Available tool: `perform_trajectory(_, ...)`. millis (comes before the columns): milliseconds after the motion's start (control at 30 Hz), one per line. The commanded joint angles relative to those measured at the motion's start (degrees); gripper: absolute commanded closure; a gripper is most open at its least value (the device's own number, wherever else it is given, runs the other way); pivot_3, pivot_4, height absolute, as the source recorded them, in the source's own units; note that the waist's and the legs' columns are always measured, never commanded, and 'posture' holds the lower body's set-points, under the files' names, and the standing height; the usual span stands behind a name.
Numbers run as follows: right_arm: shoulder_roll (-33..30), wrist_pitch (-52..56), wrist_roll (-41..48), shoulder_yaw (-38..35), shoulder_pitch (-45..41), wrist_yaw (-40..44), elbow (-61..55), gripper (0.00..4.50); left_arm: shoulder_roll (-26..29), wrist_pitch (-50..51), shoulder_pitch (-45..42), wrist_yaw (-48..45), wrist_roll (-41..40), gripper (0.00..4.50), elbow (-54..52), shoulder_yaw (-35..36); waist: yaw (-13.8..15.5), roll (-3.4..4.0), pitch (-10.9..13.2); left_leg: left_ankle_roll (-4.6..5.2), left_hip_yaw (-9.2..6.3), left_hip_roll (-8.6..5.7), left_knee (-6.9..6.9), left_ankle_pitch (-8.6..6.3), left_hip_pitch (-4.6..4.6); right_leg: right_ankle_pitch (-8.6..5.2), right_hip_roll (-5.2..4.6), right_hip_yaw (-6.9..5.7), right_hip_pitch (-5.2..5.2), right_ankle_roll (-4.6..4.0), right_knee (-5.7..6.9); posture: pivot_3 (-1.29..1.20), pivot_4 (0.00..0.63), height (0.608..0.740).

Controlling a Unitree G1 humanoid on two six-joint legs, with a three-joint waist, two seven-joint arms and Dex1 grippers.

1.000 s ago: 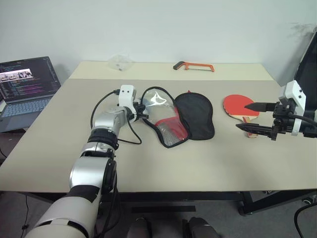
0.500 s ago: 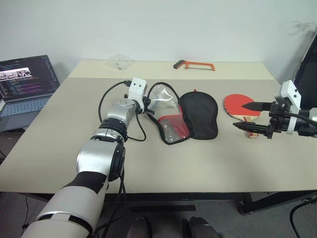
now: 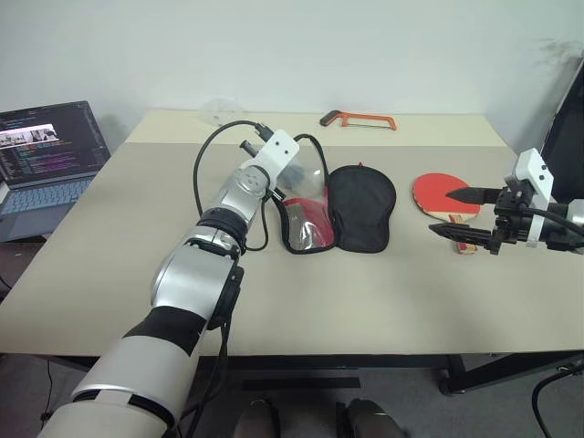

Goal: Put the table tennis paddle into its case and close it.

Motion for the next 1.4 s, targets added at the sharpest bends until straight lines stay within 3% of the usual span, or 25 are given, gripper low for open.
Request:
perform_trajectory(33,0.2,-1.3,-0.3,-1.5,-0.7,-1.1,-0.5,0.00,-0.8,-1.7,-1.2,3.8,3.9,4.47,-0.4,-2.6,0.0,0.00,0.0,0.00,0.00,-0.01,0.00,0.00,0.00,0.00,0.00,0.01,0.00,0.00,-0.01,0.00,0.150,0.740)
perform_trajectory(400,2.0,-1.8,-1.2,-1.3,-1.1,-3.6,-0.3,0.00,-1.3,-0.7,-1.8,11.6,8.6,4.47,0.4,-4.5,0.0,0.00,0.0,0.00,0.00,-0.02,0.00,0.00,0.00,0.00,0.00,0.01,0.00,0.00,0.01,0.00,0.150,0.740)
perform_trajectory(633,1.7,-1.9,-1.1,-1.8,-0.2,-3.9,-0.4,0.00,-1.6,1.0,0.3,5.6,3.7,4.47,0.2,0.6,0.0,0.00,0.0,0.00,0.00,-0.02,0.00,0.00,0.00,0.00,0.00,0.01,0.00,0.00,0.02,0.00,0.150,0.740)
perform_trajectory(767,1.9,-2.0,-1.3,-1.4,-0.7,-4.0,0.1,0.00,-1.3,1.8,1.8,3.5,1.9,3.45,-0.1,2.8,0.0,0.00,0.0,0.00,0.00,-0.02,0.00,0.00,0.00,0.00,-0.01,0.00,0.00,0.00,0.03,0.00,0.150,0.740)
perform_trajectory(1000,2.5,-2.3,-1.5,-0.6,-1.4,-3.9,0.7,0.00,0.3,3.0,2.9,-2.3,-1.9,0.88,-1.2,6.1,0.1,0.00,0.0,0.00,-0.01,-0.03,0.01,0.00,0.00,0.01,0.00,0.00,0.00,-0.01,0.05,0.00,0.150,0.740)
perform_trajectory(1400,2.7,-2.4,-1.6,-0.4,-1.1,-3.6,0.9,0.00,6.1,14.2,6.4,-15.7,-15.9,0.88,-8.8,17.2,0.0,0.00,0.0,0.00,-0.02,-0.02,0.03,0.01,0.01,0.01,0.00,-0.03,0.01,-0.02,0.11,0.00,0.150,0.740)
